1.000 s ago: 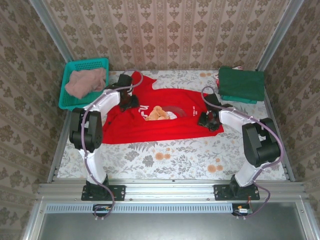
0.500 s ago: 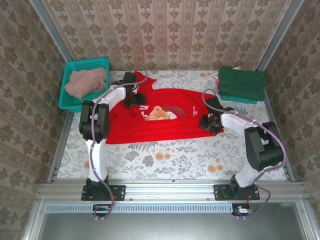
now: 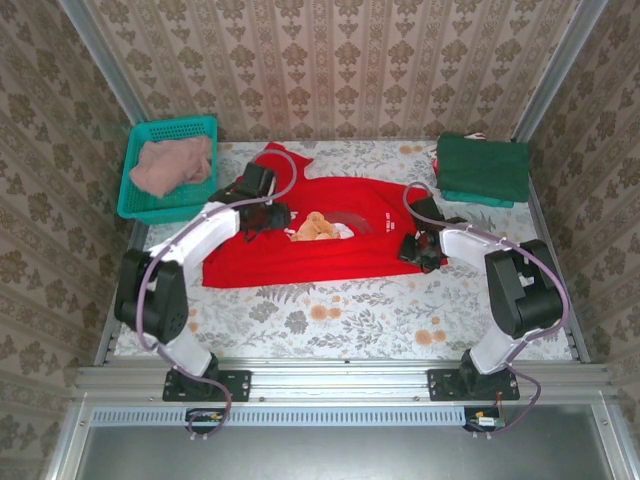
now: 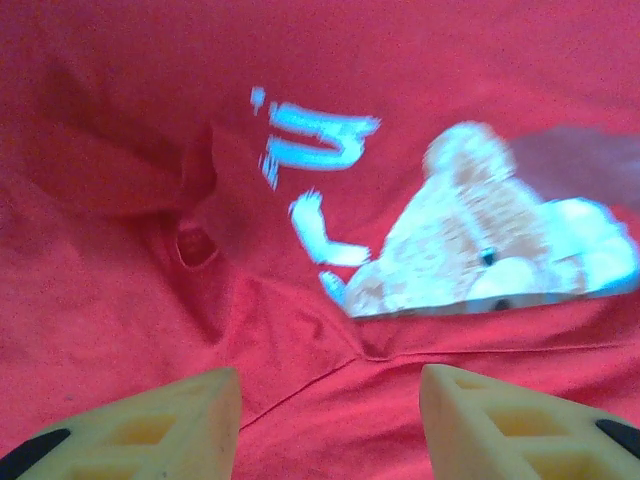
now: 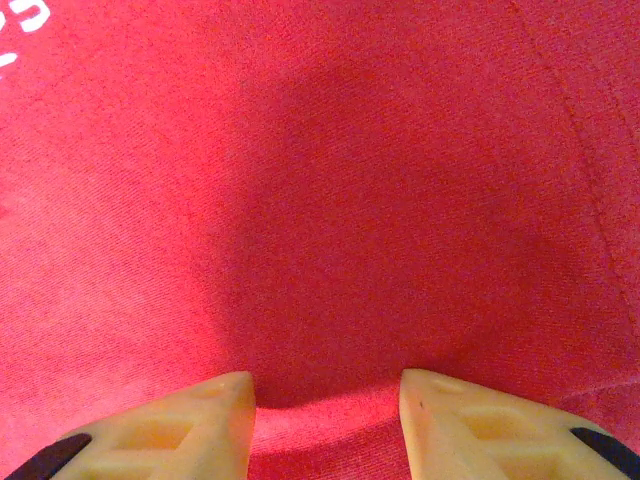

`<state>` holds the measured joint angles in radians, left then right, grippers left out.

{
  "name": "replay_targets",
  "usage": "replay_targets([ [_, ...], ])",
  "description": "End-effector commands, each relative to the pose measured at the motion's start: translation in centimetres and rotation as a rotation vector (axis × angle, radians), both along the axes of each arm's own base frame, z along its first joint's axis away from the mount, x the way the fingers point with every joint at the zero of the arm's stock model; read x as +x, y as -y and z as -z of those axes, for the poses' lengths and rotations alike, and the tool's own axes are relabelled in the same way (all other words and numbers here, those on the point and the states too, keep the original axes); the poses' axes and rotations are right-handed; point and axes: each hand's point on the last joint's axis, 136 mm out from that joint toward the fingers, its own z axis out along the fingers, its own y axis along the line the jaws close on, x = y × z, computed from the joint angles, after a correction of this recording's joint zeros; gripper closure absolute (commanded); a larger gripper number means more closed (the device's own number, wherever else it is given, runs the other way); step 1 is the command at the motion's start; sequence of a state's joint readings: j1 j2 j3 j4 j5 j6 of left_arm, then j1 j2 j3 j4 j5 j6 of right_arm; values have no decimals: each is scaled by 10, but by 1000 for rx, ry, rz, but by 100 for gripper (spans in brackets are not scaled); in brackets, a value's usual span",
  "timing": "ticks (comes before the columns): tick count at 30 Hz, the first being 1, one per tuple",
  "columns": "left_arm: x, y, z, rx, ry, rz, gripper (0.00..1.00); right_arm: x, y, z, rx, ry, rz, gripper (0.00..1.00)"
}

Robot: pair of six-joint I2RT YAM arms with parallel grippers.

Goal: Fold and stack the t-shirts

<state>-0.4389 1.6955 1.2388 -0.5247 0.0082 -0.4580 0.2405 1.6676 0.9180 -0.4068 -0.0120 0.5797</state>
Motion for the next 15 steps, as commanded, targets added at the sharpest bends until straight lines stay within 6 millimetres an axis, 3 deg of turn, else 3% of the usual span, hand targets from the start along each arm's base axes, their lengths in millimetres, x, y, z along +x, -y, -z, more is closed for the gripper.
replay_targets([
  [1,7,-3,23,8,-59,-60,46,-2,-2,7,2,-15,-10,56],
  [6,27,-5,33,18,-64,-79,44,-5,0,8,-7,-18,-13,56],
  [15,62,2,48,39,-80,-50,71,-6,1,5,-11,-8,-22,56],
])
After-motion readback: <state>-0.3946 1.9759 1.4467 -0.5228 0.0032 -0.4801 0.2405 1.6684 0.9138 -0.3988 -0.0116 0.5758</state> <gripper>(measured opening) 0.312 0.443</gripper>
